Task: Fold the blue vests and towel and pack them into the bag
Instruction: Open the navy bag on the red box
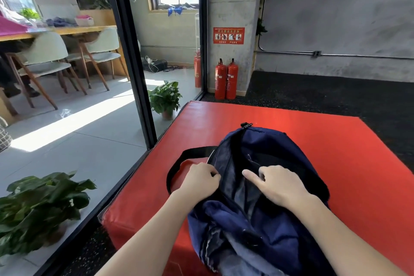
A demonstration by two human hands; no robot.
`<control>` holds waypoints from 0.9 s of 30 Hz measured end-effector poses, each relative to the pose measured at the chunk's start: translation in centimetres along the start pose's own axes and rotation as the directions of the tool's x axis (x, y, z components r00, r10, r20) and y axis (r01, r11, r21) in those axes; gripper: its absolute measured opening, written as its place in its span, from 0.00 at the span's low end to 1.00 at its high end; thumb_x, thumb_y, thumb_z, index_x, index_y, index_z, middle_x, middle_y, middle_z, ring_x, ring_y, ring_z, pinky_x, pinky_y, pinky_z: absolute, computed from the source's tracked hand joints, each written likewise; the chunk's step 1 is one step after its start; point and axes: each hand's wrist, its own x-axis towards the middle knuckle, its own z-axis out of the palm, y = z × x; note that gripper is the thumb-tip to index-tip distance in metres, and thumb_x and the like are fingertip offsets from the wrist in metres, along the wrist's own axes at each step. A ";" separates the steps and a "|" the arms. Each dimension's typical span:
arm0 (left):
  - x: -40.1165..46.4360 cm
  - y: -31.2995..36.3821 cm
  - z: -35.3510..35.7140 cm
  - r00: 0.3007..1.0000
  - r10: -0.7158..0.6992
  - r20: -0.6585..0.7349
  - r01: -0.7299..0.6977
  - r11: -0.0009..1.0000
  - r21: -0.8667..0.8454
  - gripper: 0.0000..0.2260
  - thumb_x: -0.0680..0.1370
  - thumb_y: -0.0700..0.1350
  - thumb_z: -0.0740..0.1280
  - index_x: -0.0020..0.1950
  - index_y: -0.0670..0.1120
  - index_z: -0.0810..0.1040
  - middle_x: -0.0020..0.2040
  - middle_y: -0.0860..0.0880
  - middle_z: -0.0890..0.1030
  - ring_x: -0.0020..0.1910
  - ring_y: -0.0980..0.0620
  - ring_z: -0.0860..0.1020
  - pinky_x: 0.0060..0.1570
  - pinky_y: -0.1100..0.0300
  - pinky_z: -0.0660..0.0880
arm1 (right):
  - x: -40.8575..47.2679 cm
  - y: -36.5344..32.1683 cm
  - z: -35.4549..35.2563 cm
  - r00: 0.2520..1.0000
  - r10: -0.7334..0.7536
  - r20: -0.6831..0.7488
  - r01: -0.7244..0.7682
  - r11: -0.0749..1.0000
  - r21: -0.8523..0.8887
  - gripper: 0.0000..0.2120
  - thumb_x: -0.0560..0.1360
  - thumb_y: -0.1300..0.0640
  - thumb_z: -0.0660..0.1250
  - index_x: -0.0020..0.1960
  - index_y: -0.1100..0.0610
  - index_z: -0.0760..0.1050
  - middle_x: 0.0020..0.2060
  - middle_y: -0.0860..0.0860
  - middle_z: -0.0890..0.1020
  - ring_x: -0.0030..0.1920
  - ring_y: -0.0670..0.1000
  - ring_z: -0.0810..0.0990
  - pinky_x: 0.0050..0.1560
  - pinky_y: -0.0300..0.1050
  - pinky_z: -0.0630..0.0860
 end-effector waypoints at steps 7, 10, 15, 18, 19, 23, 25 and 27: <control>0.0 1.1 -4.7 0.975 0.067 -0.211 -0.060 0.997 0.040 0.09 0.75 0.46 0.70 0.50 0.43 0.85 0.45 0.48 0.85 0.48 0.45 0.79 0.54 0.54 0.75 | -0.6 -0.2 -7.2 0.953 -0.004 -0.302 0.056 0.985 0.164 0.31 0.75 0.26 0.54 0.33 0.53 0.71 0.29 0.47 0.78 0.36 0.50 0.78 0.41 0.51 0.75; 1.0 1.5 -9.1 0.963 0.106 -0.248 -0.064 0.983 0.173 0.13 0.75 0.45 0.70 0.54 0.38 0.83 0.51 0.41 0.84 0.53 0.40 0.79 0.57 0.50 0.74 | 0.1 -1.3 -11.0 0.926 -0.013 -0.377 0.085 0.981 0.173 0.31 0.76 0.27 0.53 0.32 0.52 0.71 0.28 0.47 0.78 0.36 0.52 0.79 0.41 0.52 0.76; 2.3 2.0 -17.9 0.938 0.171 -0.301 -0.054 0.931 0.360 0.14 0.77 0.46 0.72 0.60 0.42 0.82 0.56 0.43 0.82 0.57 0.42 0.79 0.57 0.54 0.73 | 1.4 -4.3 -15.3 0.887 -0.029 -0.460 0.117 0.980 0.163 0.29 0.77 0.27 0.52 0.37 0.50 0.73 0.33 0.47 0.79 0.40 0.53 0.79 0.42 0.50 0.76; 2.6 1.6 -21.5 0.933 0.204 -0.296 -0.059 0.900 0.432 0.10 0.75 0.44 0.73 0.55 0.42 0.82 0.50 0.45 0.81 0.53 0.43 0.79 0.49 0.56 0.72 | 1.8 -6.2 -16.1 0.888 -0.009 -0.459 0.106 0.977 0.186 0.29 0.77 0.28 0.53 0.35 0.51 0.73 0.30 0.47 0.79 0.39 0.52 0.79 0.42 0.49 0.76; 2.6 1.4 -22.2 0.930 0.207 -0.302 -0.054 0.893 0.447 0.08 0.75 0.43 0.72 0.53 0.43 0.82 0.49 0.45 0.79 0.52 0.43 0.79 0.46 0.57 0.71 | 1.9 -6.6 -15.9 0.897 0.004 -0.443 0.093 0.976 0.196 0.30 0.77 0.27 0.52 0.34 0.51 0.73 0.29 0.47 0.79 0.38 0.52 0.79 0.40 0.49 0.76; 2.2 -1.4 -21.0 0.942 0.209 -0.262 -0.064 0.879 0.473 0.14 0.77 0.39 0.69 0.63 0.45 0.80 0.57 0.43 0.74 0.55 0.43 0.76 0.55 0.57 0.72 | 1.6 -7.8 -13.0 0.964 0.011 -0.267 0.029 0.989 0.147 0.33 0.76 0.26 0.50 0.31 0.53 0.71 0.33 0.49 0.78 0.39 0.56 0.79 0.37 0.49 0.71; 1.9 -3.8 -18.8 0.962 0.192 -0.192 -0.081 0.877 0.473 0.15 0.77 0.38 0.66 0.63 0.45 0.81 0.57 0.44 0.73 0.56 0.42 0.76 0.58 0.55 0.73 | 1.0 -8.3 -10.7 0.991 0.015 -0.135 -0.005 0.997 0.073 0.34 0.76 0.26 0.48 0.33 0.53 0.72 0.39 0.51 0.81 0.45 0.58 0.80 0.42 0.49 0.72; 1.6 -6.3 -16.7 0.974 0.171 -0.152 -0.079 0.875 0.478 0.13 0.77 0.38 0.64 0.58 0.45 0.82 0.53 0.45 0.74 0.55 0.42 0.77 0.55 0.53 0.74 | 0.4 -8.4 -8.7 0.998 0.022 -0.055 -0.022 1.000 -0.003 0.33 0.76 0.25 0.45 0.37 0.50 0.74 0.47 0.51 0.82 0.51 0.57 0.81 0.46 0.49 0.73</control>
